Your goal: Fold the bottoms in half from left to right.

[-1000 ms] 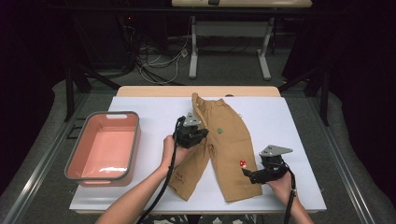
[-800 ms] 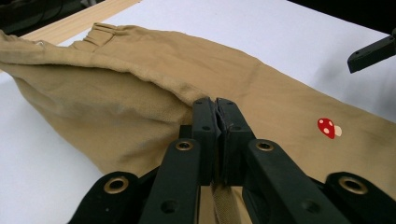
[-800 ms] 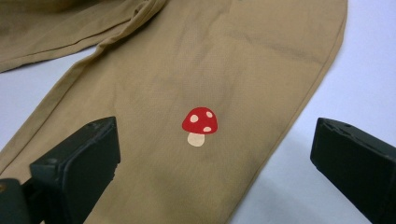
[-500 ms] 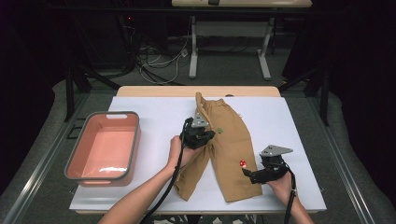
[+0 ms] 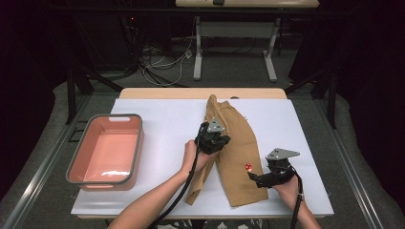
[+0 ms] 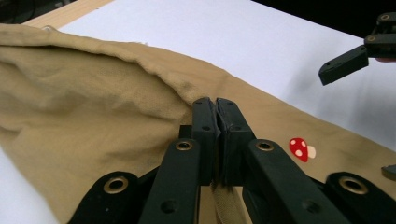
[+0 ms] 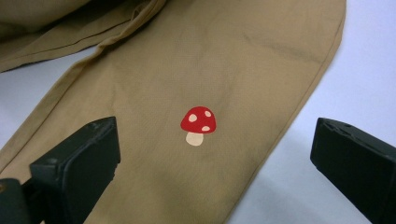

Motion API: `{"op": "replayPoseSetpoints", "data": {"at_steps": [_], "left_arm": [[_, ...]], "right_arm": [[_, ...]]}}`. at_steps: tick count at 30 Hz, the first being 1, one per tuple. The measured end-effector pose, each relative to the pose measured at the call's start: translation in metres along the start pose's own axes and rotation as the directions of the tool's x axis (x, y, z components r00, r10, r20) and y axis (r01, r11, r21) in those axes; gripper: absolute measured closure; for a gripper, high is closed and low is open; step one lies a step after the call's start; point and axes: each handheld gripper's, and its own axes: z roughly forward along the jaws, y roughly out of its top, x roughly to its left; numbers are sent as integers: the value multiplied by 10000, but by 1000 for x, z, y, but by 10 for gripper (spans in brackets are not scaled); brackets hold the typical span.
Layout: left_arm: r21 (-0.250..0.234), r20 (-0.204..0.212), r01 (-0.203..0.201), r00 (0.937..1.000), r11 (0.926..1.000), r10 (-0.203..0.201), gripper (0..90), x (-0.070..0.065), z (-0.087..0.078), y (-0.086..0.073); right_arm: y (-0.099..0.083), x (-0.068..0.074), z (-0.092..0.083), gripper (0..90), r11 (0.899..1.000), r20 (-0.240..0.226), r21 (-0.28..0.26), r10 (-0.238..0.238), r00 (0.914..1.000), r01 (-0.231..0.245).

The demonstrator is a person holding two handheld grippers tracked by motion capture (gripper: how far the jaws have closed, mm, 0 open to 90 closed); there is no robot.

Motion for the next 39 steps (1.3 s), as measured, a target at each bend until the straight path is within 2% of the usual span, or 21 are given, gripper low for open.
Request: {"op": "replayPoseSetpoints", "data": {"at_steps": [6, 9, 11, 14, 16, 18, 22, 26, 28, 29, 32, 35, 39], "left_arm": [[246, 232, -68, 9997, 9997, 62, 865, -9, 18, -2], [463, 406, 104, 9991, 9989, -123, 842, -12, 29, -5], [535, 552, 211, 9982, 9983, -241, 742, -12, 33, -7], [585, 707, 327, 9968, 9978, -368, 508, -12, 32, -9], [572, 599, 254, 9978, 9980, -288, 414, -11, 28, -10], [663, 540, 175, 9983, 9976, -211, 367, -9, 23, -11], [750, 377, 151, 9991, 9971, -180, 308, -1, 14, -17], [708, 271, 350, 9989, 9969, -370, 250, 7, 3, -25], [734, 271, 260, 9992, 9970, -280, 191, 11, -2, -29], [697, 256, 323, 9991, 9970, -342, 183, 13, -6, -31], [739, -38, 128, 9999, 9972, -125, 156, 18, -15, -37], [821, -267, 129, 9996, 9965, -108, 138, 23, -25, -47], [896, -575, 317, 9980, 9955, -266, 112, 33, -35, -60]], "right_arm": [[0, 0, 0, 11, 10000, 54, -2, 15, 10000, -15], [-1, -1, 1, 11, 10000, 15, 35, 66, 10000, -67], [-1, -2, 1, 11, 10000, -26, 36, 67, 10000, -67], [-1, -2, 0, 13, 9999, -1, 82, 80, 10000, -80], [-1, -2, 1, 14, 9999, -45, 91, 96, 9999, -96], [-1, -2, 2, 15, 9999, -15, 58, 127, 9999, -126], [0, -1, 3, 16, 9998, -75, 152, 142, 9999, -141], [0, 0, 3, 17, 9998, -29, 156, 154, 9999, -153], [0, 0, 3, 18, 9997, -41, 216, 147, 9999, -146], [0, 0, 4, 19, 9998, -44, 144, 168, 9998, -168], [0, 0, 4, 21, 9996, -71, 207, 189, 9998, -187], [0, 1, 5, 22, 9998, -45, 177, 99, 9999, -99], [0, 2, 7, 24, 9996, -92, 246, 126, 9999, -124]]}}
